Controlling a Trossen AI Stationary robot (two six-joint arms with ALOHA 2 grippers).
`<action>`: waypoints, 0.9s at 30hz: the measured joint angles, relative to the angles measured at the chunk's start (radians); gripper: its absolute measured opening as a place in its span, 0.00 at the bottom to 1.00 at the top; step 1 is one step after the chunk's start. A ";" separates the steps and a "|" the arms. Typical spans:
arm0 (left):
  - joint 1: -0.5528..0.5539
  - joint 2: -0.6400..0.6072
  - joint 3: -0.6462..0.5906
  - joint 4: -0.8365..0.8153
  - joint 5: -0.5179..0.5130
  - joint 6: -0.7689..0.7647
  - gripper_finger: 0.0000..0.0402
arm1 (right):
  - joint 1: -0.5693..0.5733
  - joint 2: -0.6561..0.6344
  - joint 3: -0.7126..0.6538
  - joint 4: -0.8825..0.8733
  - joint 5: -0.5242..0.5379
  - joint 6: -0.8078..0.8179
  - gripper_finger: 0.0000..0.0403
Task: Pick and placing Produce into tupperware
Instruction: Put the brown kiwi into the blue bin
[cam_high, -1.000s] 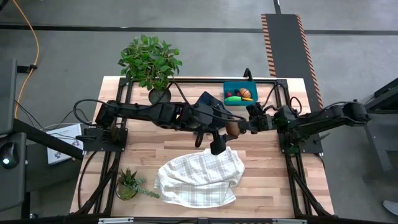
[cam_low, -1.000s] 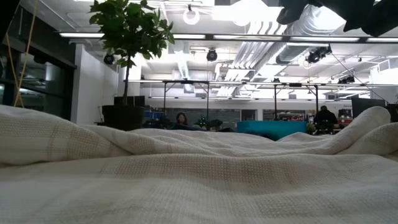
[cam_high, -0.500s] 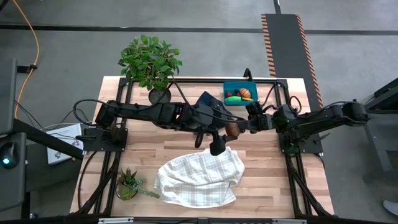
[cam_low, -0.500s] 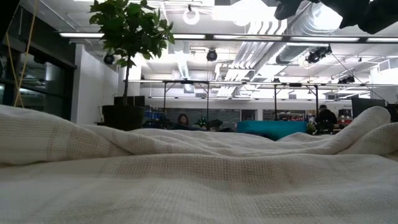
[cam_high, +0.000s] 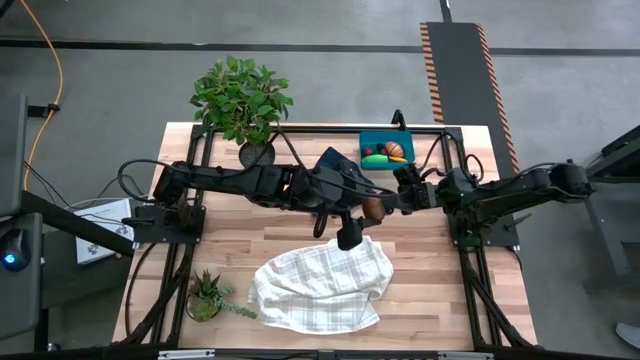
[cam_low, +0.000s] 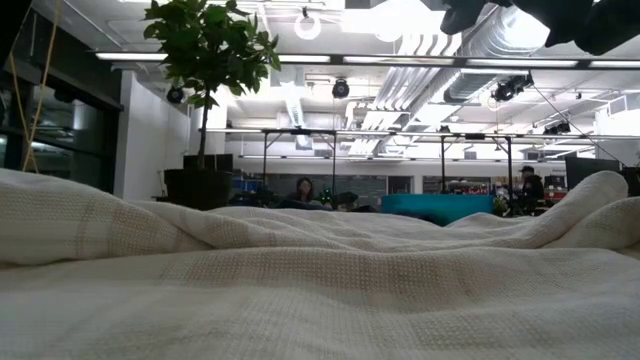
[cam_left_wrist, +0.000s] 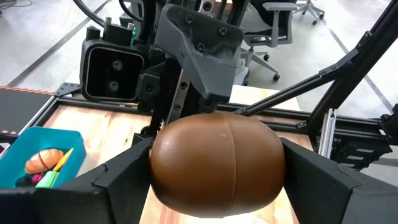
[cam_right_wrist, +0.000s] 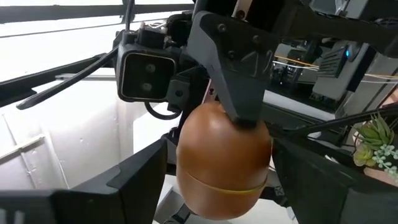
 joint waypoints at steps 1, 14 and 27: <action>0.000 0.000 0.000 0.000 0.000 0.000 0.74 | 0.000 0.005 0.000 0.001 0.000 0.004 0.69; 0.000 0.000 0.000 -0.015 0.000 0.009 0.73 | 0.000 0.038 0.001 0.052 -0.005 0.015 0.69; 0.000 0.000 0.000 -0.017 0.000 0.011 0.73 | 0.000 0.038 0.012 0.018 -0.011 0.017 0.69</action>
